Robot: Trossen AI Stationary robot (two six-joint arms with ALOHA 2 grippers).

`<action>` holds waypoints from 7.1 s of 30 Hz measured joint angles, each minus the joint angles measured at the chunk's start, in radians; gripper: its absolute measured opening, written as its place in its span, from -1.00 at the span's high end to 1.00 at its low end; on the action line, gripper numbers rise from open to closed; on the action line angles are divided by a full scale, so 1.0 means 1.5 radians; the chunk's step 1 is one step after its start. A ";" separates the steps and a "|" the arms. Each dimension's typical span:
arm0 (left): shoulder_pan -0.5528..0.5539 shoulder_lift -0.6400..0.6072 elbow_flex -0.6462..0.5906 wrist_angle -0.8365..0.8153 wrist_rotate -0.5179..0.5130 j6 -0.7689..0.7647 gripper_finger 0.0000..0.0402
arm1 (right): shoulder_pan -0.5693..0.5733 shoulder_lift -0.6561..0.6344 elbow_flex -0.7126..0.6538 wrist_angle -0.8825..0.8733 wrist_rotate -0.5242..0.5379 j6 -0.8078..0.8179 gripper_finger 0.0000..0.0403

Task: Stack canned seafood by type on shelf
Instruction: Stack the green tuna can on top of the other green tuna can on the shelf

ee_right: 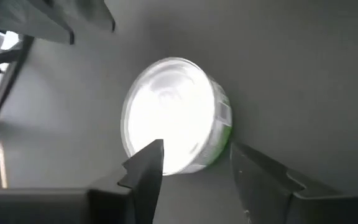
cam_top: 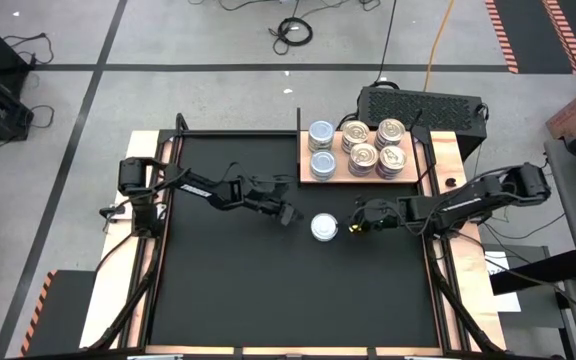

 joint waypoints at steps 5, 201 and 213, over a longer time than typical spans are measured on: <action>0.000 0.001 0.014 -0.024 -0.010 0.039 0.01 | 0.005 0.040 0.000 0.014 0.001 0.014 0.18; 0.021 0.068 0.189 -0.344 0.241 0.177 0.99 | 0.109 0.268 0.096 0.241 -0.134 -0.228 0.69; 0.023 0.068 0.270 -0.352 0.272 0.155 1.00 | 0.109 0.265 0.096 0.164 -0.194 -0.237 0.69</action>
